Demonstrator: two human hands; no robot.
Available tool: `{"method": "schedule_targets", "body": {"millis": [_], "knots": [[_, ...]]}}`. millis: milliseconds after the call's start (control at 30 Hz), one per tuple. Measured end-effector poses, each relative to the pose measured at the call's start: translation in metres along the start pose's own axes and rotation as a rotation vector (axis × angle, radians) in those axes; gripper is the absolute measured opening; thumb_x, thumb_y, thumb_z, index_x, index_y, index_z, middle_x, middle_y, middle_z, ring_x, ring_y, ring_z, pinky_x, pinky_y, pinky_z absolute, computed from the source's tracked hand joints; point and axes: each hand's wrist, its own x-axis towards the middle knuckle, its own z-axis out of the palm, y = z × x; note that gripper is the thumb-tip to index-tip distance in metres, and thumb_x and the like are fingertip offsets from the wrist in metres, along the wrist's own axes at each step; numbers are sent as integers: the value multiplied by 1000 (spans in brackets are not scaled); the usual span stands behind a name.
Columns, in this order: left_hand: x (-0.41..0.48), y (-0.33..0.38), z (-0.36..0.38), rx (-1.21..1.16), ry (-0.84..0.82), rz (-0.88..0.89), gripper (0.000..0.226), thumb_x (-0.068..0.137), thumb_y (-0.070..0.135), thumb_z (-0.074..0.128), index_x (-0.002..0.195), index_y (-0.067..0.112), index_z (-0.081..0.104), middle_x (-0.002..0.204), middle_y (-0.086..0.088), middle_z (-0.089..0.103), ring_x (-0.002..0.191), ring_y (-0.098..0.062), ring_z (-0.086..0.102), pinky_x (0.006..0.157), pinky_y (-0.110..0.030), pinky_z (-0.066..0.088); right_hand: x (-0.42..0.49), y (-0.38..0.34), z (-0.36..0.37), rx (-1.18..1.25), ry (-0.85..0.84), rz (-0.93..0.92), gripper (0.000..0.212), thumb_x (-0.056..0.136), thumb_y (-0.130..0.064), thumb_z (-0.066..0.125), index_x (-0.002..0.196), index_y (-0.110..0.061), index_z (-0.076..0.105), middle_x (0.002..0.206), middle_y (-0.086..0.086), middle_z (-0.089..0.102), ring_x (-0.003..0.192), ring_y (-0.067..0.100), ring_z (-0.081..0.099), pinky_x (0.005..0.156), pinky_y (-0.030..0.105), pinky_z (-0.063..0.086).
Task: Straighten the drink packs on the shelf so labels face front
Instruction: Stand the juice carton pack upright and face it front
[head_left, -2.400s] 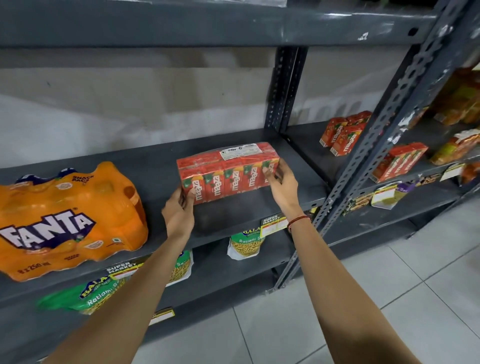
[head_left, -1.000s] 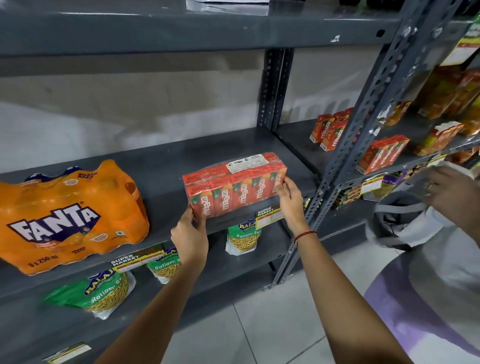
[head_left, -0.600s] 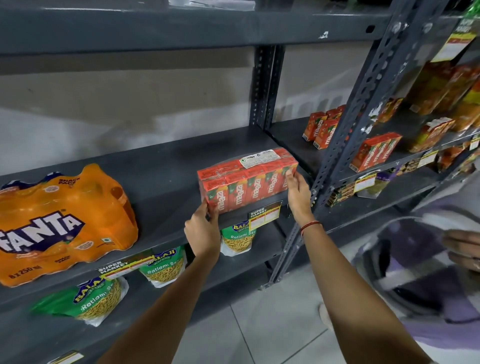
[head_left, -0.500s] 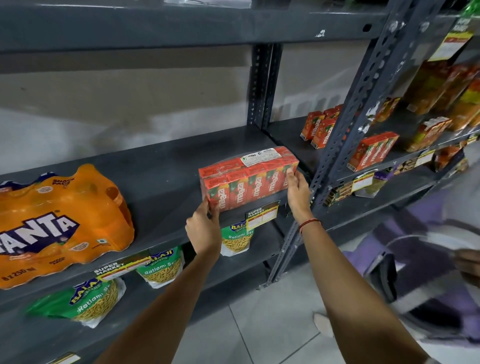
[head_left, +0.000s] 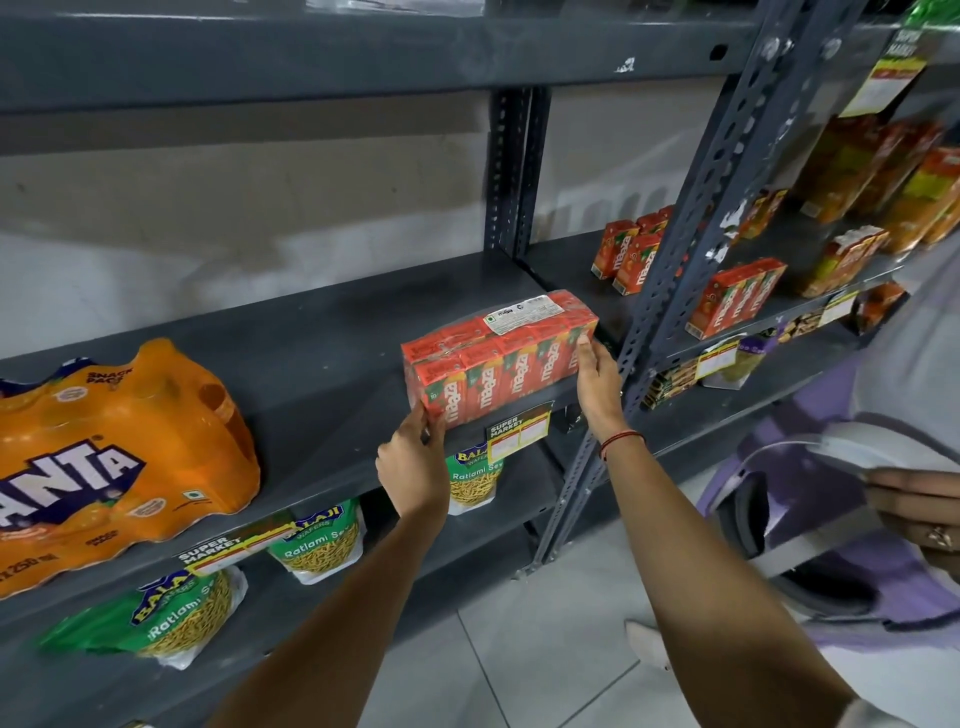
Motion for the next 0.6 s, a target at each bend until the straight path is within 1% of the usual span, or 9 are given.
{"method": "schedule_targets", "body": {"millis": [100, 200, 300, 367, 433, 533, 600], "knots": [[-1, -2, 0, 13, -2, 18, 26, 92, 27, 56, 102, 6, 68, 87, -12, 75, 72, -31, 68, 64, -36, 51, 0, 0, -1, -21, 4, -16, 45, 100, -32, 35, 135, -6, 43, 134, 15, 52, 125, 27, 48, 94, 26, 34], [0, -5, -1, 7, -5, 33, 25, 91, 28, 57, 103, 9, 69, 88, -10, 75, 72, -29, 69, 62, -34, 50, 0, 1, 0, -23, 5, -24, 45, 100, -32, 35, 135, -6, 43, 133, 16, 52, 124, 28, 48, 92, 26, 34], [1, -6, -2, -8, -9, 40, 26, 91, 28, 58, 107, 10, 69, 91, -11, 75, 76, -32, 70, 66, -37, 53, -1, 1, 0, -43, 15, -34, 43, 101, -30, 35, 133, -5, 45, 131, 16, 54, 119, 26, 50, 89, 25, 35], [2, -7, -2, 1, -16, 47, 27, 91, 28, 58, 107, 10, 69, 93, -10, 75, 77, -32, 70, 66, -36, 53, 0, 1, 1, -55, 16, -36, 42, 101, -30, 34, 133, -5, 45, 130, 17, 55, 119, 27, 51, 88, 25, 35], [4, -8, -3, 1, -25, 50, 27, 90, 29, 59, 106, 10, 70, 94, -9, 75, 77, -30, 70, 65, -34, 52, 0, 2, 1, -62, 13, -39, 43, 101, -30, 35, 134, -5, 43, 131, 17, 54, 121, 28, 51, 89, 25, 36], [4, -8, -5, -10, -47, 44, 25, 90, 28, 59, 106, 11, 69, 93, -10, 75, 79, -31, 70, 68, -36, 53, -1, 1, -1, -75, -7, -38, 44, 101, -30, 35, 136, -5, 41, 133, 17, 52, 123, 29, 49, 92, 26, 36], [3, -9, -8, -29, -60, 43, 25, 91, 25, 59, 110, 11, 67, 97, -10, 75, 83, -32, 70, 71, -37, 54, -5, 0, 0, -76, -23, -32, 44, 100, -30, 35, 136, -6, 41, 134, 17, 52, 124, 29, 49, 95, 28, 36]]}}
